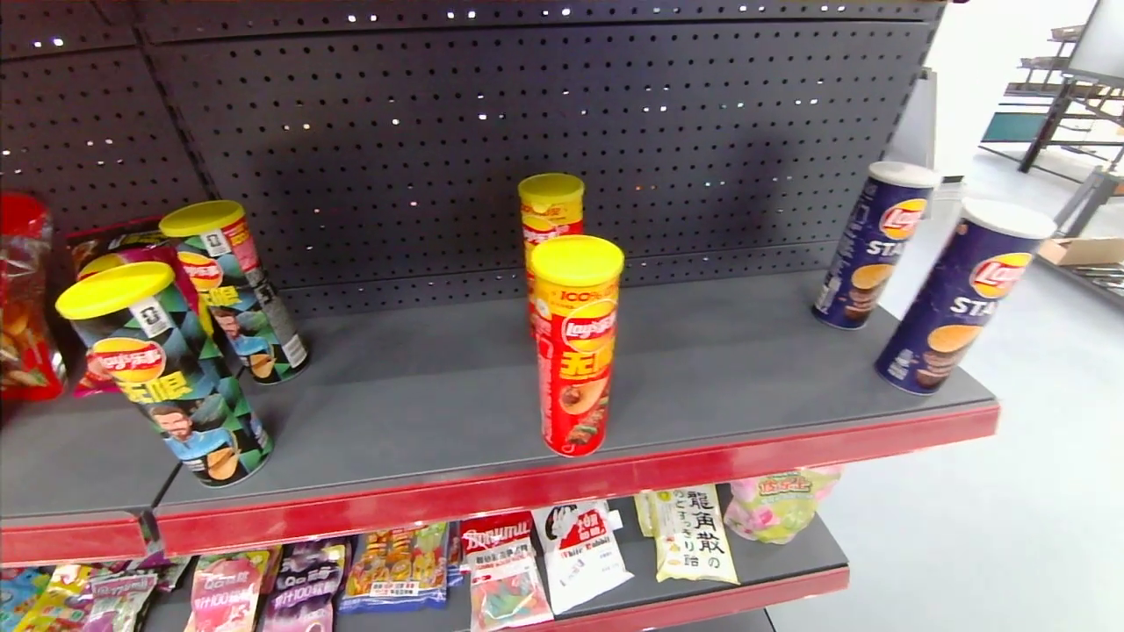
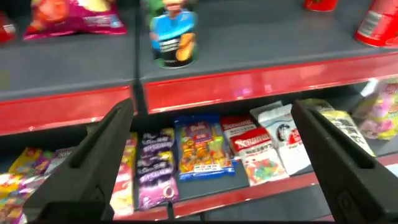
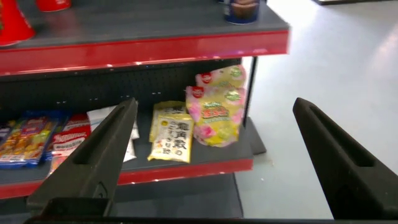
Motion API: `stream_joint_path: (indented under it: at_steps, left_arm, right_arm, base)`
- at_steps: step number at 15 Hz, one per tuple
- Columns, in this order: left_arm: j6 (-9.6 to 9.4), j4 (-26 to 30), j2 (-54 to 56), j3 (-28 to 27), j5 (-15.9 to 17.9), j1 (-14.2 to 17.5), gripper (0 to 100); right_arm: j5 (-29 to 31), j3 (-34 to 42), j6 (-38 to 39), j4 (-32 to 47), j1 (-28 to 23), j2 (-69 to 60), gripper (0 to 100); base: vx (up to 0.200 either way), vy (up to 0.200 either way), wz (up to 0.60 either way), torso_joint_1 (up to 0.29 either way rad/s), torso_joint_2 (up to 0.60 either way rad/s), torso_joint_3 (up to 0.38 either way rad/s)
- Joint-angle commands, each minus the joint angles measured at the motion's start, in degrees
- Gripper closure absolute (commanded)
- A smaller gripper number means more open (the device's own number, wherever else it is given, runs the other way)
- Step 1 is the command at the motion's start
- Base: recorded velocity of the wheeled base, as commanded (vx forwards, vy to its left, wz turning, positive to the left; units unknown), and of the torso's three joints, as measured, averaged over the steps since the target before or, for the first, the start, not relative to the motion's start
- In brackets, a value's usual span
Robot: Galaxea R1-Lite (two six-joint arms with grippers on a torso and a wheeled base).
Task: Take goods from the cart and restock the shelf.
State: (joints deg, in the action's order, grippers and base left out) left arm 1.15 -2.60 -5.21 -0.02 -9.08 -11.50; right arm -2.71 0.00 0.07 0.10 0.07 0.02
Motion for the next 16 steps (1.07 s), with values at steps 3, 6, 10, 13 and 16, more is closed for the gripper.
stream_joint_path:
  at_steps: [3,6,10,13,16]
  left_arm:
    - [2.98,0.2,-0.3,0.0,0.6,0.0,0]
    - [3.07,0.2,-0.3,-0.1,0.7,0.0,0]
    - [1.14,0.8,-0.2,0.0,8.9,0.0,0]
    - [0.61,3.1,-2.2,-0.2,7.8,4.9,0]
    - [-0.35,3.0,0.6,-0.1,8.5,14.7,0]
  right_arm:
    - [0.0,0.0,0.2,0.0,0.0,0.0,0]
    - [0.0,0.0,0.2,0.0,0.0,0.0,0]
    - [0.0,0.0,0.3,0.0,0.0,0.0,0]
    - [0.0,0.0,0.3,0.0,0.0,0.0,0]
    - [0.0,0.0,0.3,0.0,0.0,0.0,0]
  base:
    - [0.000,0.000,0.20,0.001,0.00,0.001]
    - [0.000,0.000,0.00,0.000,0.00,0.000]
    - [0.000,0.000,0.00,0.000,0.00,0.000]
    - [0.000,0.000,0.00,0.000,0.00,0.000]
    - [0.000,0.000,0.00,0.000,0.00,0.000]
